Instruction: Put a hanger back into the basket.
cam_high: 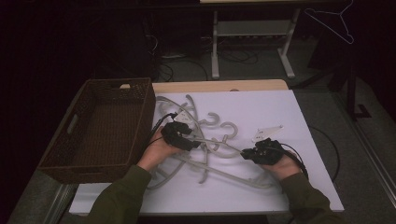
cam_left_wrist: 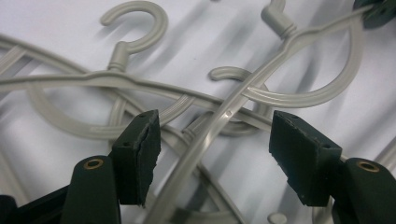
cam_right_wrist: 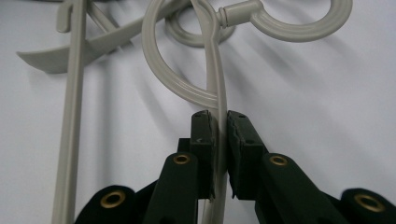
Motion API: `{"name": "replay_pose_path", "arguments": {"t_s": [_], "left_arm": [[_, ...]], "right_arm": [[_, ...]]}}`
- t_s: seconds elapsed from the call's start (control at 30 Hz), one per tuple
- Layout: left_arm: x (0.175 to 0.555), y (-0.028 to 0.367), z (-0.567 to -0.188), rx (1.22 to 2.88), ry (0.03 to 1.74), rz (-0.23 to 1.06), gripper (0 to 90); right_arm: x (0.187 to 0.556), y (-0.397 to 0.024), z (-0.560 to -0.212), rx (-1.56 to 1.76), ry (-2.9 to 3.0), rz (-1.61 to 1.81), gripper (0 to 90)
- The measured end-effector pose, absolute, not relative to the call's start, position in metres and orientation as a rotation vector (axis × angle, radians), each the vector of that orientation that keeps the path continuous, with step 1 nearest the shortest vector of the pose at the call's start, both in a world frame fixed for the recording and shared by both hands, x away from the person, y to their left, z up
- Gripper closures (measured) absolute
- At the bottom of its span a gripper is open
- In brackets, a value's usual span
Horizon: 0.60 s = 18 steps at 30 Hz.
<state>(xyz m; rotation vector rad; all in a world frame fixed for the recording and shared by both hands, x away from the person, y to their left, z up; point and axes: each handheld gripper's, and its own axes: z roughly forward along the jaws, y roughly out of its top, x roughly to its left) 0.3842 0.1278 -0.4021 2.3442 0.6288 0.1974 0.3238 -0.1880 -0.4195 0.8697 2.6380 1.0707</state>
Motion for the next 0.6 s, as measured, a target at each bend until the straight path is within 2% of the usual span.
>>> {"name": "replay_pose_path", "arguments": {"t_s": [0.13, 0.23, 0.4, 0.47, 0.6], "left_arm": [[0.387, 0.121, -0.406, 2.416, 0.565, 0.212, 37.7], [0.388, 0.117, -0.408, 2.438, 0.525, 0.240, 44.6], [0.388, 0.114, -0.411, 2.456, 0.467, 0.211, 56.6], [0.388, 0.114, -0.410, 2.453, 0.451, 0.219, 65.6], [0.384, 0.115, -0.407, 2.460, 0.407, 0.221, 69.8]], "right_arm": [[0.321, -0.188, -0.415, 0.856, 2.627, 1.104, 81.5], [0.321, -0.189, -0.413, 0.829, 2.620, 1.125, 81.5], [0.321, -0.188, -0.410, 0.815, 2.615, 1.149, 81.5], [0.321, -0.188, -0.410, 0.804, 2.620, 1.145, 81.5], [0.321, -0.189, -0.408, 0.784, 2.622, 1.143, 81.3]]}}
